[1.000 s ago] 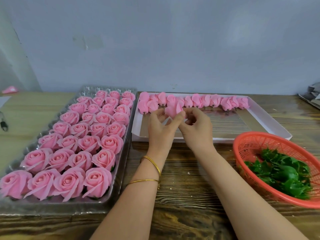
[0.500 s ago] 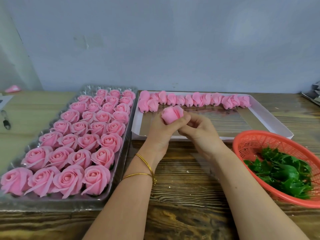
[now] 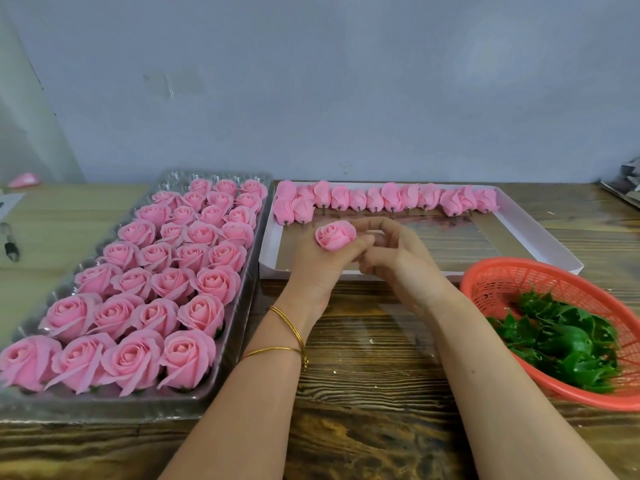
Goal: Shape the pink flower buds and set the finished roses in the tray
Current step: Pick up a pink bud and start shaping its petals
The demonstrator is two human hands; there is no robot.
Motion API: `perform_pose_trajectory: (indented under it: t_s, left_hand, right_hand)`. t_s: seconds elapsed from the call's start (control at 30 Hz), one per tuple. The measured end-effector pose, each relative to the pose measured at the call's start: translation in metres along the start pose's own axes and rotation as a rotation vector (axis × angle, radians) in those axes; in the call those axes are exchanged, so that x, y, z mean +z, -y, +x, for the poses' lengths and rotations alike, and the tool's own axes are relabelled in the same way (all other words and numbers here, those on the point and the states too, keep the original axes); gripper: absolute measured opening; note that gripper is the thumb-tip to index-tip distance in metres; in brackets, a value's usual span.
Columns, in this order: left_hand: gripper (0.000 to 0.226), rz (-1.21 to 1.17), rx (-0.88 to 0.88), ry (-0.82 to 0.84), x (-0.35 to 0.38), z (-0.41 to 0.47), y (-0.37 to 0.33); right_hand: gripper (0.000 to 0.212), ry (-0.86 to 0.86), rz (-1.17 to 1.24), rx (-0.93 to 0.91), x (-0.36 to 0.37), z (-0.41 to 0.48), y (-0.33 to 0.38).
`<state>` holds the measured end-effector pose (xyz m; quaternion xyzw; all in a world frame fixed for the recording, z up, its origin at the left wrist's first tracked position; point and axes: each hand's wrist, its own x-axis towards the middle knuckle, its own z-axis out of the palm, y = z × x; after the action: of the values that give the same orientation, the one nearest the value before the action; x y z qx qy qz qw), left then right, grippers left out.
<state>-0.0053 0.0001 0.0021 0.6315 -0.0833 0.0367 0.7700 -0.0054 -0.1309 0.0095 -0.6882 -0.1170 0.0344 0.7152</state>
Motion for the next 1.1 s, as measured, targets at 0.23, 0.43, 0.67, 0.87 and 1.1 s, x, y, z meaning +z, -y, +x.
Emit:
perform_pose_trajectory:
  t_s: [0.23, 0.43, 0.67, 0.87, 1.1]
  left_hand:
    - [0.019, 0.25, 0.24, -0.098, 0.011, -0.001, 0.005]
    - [0.018, 0.308, 0.222, -0.07, 0.011, -0.002, 0.008]
    - [0.027, 0.26, 0.23, -0.007, 0.013, -0.005, 0.004]
    - [0.028, 0.275, 0.201, 0.057, 0.011, -0.008, 0.0]
    - [0.011, 0.211, 0.17, 0.056, 0.011, -0.007, 0.002]
  right_hand:
    - [0.038, -0.218, -0.031, -0.042, 0.008, 0.001, 0.005]
    - [0.031, -0.192, -0.175, -0.074, 0.014, -0.003, 0.006]
    - [0.039, -0.174, -0.072, -0.029, 0.012, -0.004, 0.009]
    - [0.019, -0.142, -0.06, -0.019, 0.01, -0.004, 0.007]
    - [0.024, -0.142, 0.048, -0.006, 0.009, -0.002, 0.008]
